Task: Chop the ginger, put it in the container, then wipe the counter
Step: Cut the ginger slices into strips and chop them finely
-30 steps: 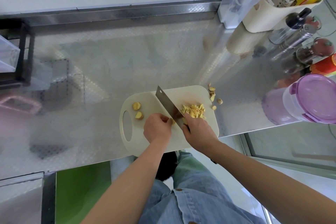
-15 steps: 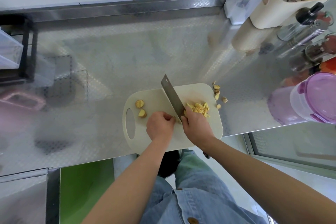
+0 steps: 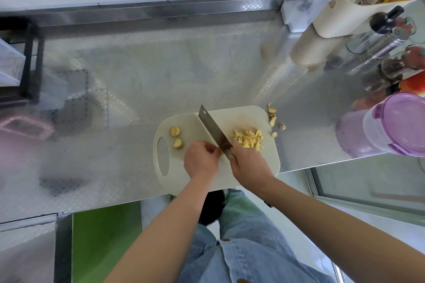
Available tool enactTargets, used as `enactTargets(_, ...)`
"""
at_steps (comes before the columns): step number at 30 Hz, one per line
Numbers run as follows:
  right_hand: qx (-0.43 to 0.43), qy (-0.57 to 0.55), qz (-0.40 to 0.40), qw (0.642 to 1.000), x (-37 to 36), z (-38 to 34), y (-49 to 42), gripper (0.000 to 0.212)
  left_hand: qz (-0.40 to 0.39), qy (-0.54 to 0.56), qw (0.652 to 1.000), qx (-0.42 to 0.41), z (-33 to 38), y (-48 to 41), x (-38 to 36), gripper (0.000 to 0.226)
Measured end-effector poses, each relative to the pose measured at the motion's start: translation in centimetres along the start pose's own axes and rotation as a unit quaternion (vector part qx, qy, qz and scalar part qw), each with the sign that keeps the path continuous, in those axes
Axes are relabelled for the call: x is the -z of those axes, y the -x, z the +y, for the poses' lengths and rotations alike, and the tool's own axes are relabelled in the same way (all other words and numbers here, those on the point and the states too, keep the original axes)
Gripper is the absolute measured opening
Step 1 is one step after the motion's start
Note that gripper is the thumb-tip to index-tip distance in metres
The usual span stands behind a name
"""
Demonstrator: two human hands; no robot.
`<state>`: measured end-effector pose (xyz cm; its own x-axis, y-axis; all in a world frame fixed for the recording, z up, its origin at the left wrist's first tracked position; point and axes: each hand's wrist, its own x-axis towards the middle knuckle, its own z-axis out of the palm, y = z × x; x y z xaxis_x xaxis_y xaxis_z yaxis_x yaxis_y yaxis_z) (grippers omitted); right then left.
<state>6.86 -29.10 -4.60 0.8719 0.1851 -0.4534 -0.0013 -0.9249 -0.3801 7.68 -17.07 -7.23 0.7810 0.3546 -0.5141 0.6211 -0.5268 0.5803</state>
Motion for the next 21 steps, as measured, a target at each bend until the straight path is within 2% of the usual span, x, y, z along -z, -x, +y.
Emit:
enactTargets(9,-0.018,-0.054,0.044,0.997,-0.4,-0.3,-1.1,0.02,-0.003,0.009,1.0,0.009,0.1,0.1,0.2,0.008)
enactTargets(16,0.019,-0.047,0.028,0.998,0.1,0.2,-0.3,0.016,-0.01,0.024,1.0,0.011,-0.2,-0.1,0.2,0.005)
enactTargets(21,0.007,-0.033,0.02,0.999,-0.3,0.3,-0.1,0.014,-0.01,0.025,1.0,0.012,-0.2,0.0,0.2,0.006)
